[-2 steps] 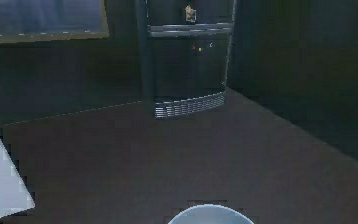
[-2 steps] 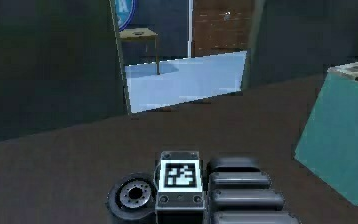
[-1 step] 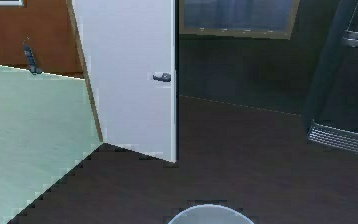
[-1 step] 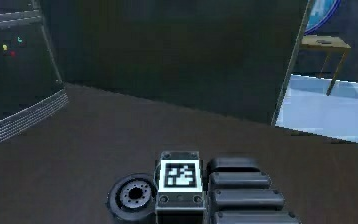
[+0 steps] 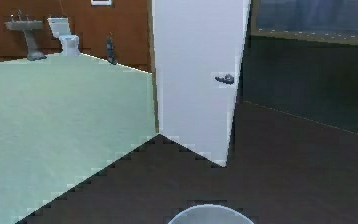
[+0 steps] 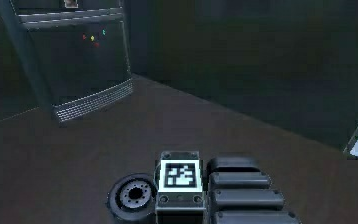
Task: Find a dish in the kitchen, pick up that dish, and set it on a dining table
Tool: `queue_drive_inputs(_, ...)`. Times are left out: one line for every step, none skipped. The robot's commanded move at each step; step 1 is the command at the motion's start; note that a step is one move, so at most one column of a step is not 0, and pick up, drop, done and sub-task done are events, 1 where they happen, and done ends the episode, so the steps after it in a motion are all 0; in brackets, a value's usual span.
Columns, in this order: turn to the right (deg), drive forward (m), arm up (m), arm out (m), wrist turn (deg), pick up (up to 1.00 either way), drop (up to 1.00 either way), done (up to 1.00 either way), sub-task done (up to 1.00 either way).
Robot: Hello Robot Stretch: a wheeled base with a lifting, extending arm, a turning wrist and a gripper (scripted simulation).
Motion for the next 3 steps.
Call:
queue_drive_inputs(0.0, 0.50, 0.00, 0.00, 0.0, 0.00, 0.00, 0.00, 0.00)
queue_drive_inputs(-45.0, 0.00, 0.00, 0.00, 0.0, 0.00, 0.00, 0.00, 0.00)
queue_drive_inputs(-3.0, 0.00, 0.00, 0.00, 0.0, 0.00, 0.00, 0.00, 0.00)
